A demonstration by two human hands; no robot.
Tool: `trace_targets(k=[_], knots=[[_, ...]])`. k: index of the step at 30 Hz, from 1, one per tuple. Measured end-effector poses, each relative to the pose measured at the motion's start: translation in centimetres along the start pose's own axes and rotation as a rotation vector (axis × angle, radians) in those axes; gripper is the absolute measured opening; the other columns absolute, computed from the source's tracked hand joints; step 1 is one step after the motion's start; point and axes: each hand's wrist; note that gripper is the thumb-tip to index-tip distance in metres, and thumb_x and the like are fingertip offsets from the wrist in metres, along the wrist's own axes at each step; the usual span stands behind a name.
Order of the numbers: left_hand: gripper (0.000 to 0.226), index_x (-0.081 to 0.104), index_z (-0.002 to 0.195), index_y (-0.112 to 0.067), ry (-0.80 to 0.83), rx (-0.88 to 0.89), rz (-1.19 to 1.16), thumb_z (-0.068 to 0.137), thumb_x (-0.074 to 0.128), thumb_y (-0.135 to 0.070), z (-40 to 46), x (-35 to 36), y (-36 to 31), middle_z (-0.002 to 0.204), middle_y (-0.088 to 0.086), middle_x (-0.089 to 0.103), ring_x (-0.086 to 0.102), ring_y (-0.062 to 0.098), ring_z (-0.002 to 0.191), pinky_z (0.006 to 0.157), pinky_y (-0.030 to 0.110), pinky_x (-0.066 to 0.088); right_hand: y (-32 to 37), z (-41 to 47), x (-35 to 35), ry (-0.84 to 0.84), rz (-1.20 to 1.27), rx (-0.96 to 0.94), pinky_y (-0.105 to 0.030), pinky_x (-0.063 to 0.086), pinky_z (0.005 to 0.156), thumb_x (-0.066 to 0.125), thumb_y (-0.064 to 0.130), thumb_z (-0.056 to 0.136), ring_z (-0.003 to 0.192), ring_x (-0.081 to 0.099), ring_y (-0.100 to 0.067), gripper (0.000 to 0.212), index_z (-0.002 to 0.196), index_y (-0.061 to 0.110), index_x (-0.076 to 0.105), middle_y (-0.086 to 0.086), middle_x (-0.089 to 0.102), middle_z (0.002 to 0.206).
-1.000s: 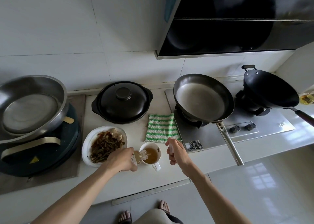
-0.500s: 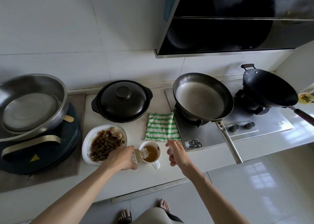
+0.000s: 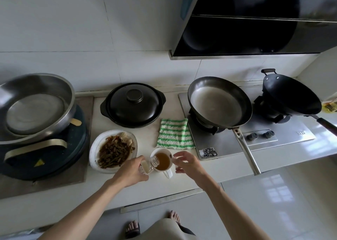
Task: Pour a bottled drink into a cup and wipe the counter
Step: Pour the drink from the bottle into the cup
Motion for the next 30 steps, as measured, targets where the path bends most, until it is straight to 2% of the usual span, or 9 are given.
trace_targets(k=[3, 5, 7, 9, 15, 20, 23, 25, 30], knots=[[0.046, 0.06, 0.113, -0.027, -0.026, 0.044, -0.047, 0.072, 0.082, -0.03, -0.4, -0.7, -0.4, 0.101, -0.004, 0.067, 0.064, 0.013, 0.089, 0.067, 0.025, 0.047, 1.4, -0.4, -0.3, 0.024, 0.019, -0.044, -0.04, 0.063, 0.087, 0.079, 0.011, 0.087, 0.083, 0.071, -0.025, 0.025, 0.111, 0.01, 0.07, -0.014, 0.065, 0.108], [0.042, 0.058, 0.107, -0.032, -0.045, 0.098, -0.089, 0.074, 0.082, -0.027, -0.6, -1.7, -1.1, 0.096, -0.01, 0.066, 0.062, 0.007, 0.086, 0.063, 0.017, 0.042, 3.1, -0.9, -0.5, 0.042, -0.002, -0.106, -0.043, 0.062, 0.09, 0.083, 0.009, 0.083, 0.092, 0.074, -0.029, 0.03, 0.111, 0.012, 0.072, -0.012, 0.067, 0.114], [0.04, 0.057, 0.106, -0.034, -0.054, 0.154, -0.11, 0.076, 0.082, -0.024, -1.0, -2.8, -1.9, 0.092, -0.015, 0.065, 0.062, 0.001, 0.085, 0.066, 0.016, 0.043, 5.2, -1.6, -0.3, 0.066, -0.107, -0.2, -0.036, 0.063, 0.087, 0.085, 0.009, 0.08, 0.096, 0.075, -0.028, 0.034, 0.111, 0.016, 0.073, -0.005, 0.069, 0.116], [0.039, 0.057, 0.106, -0.034, -0.053, 0.187, -0.106, 0.077, 0.081, -0.027, -1.3, -3.7, -2.5, 0.095, -0.015, 0.067, 0.064, 0.002, 0.089, 0.073, 0.024, 0.049, 7.2, -2.3, 0.1, 0.096, -0.193, -0.305, -0.028, 0.061, 0.083, 0.087, 0.01, 0.079, 0.095, 0.075, -0.021, 0.037, 0.112, 0.019, 0.074, 0.003, 0.071, 0.112], [0.042, 0.059, 0.114, -0.031, -0.055, 0.204, -0.057, 0.076, 0.078, -0.034, -1.8, -5.2, -3.8, 0.099, -0.012, 0.069, 0.065, 0.007, 0.089, 0.078, 0.034, 0.055, 9.7, -2.8, 1.1, 0.069, -0.502, -0.488, -0.027, 0.063, 0.076, 0.087, 0.035, 0.077, 0.088, 0.071, -0.002, 0.042, 0.116, 0.027, 0.075, 0.026, 0.067, 0.108], [0.04, 0.058, 0.11, -0.032, -0.027, 0.196, -0.042, 0.075, 0.077, -0.037, -2.1, -5.5, -3.7, 0.098, -0.013, 0.067, 0.065, 0.008, 0.088, 0.077, 0.033, 0.055, 9.9, -2.5, 1.2, 0.099, -0.55, -0.552, -0.031, 0.063, 0.078, 0.088, 0.029, 0.076, 0.088, 0.069, -0.007, 0.039, 0.113, 0.023, 0.077, 0.013, 0.071, 0.109], [0.04, 0.059, 0.112, -0.033, 0.053, 0.176, -0.086, 0.076, 0.078, -0.032, -2.5, -5.9, -3.5, 0.095, -0.01, 0.068, 0.066, 0.009, 0.084, 0.067, 0.029, 0.054, 10.3, -2.5, 1.1, 0.196, -0.538, -0.535, -0.029, 0.062, 0.081, 0.089, 0.019, 0.076, 0.089, 0.067, -0.005, 0.038, 0.112, 0.022, 0.078, 0.006, 0.071, 0.113], [0.036, 0.06, 0.107, -0.037, 0.1, 0.178, -0.107, 0.077, 0.079, -0.03, -2.8, -6.2, -3.4, 0.094, -0.011, 0.067, 0.066, 0.008, 0.087, 0.07, 0.027, 0.053, 10.7, -2.5, 1.0, 0.248, -0.557, -0.517, -0.028, 0.062, 0.081, 0.088, 0.02, 0.077, 0.09, 0.069, -0.009, 0.036, 0.111, 0.024, 0.079, 0.005, 0.071, 0.114], [0.039, 0.061, 0.108, -0.034, -0.006, 0.15, -0.109, 0.072, 0.077, -0.037, -3.1, -6.0, -3.6, 0.097, -0.01, 0.07, 0.068, 0.01, 0.088, 0.078, 0.039, 0.058, 10.9, -2.0, 2.7, 0.101, -0.575, -0.364, -0.024, 0.06, 0.062, 0.074, 0.044, 0.089, 0.064, 0.074, -0.013, 0.028, 0.089, 0.016, 0.073, 0.0, 0.076, 0.076]])
Point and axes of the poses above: each hand's wrist, its own z-axis towards the middle knuckle, its own x-axis out of the palm, y = z × x
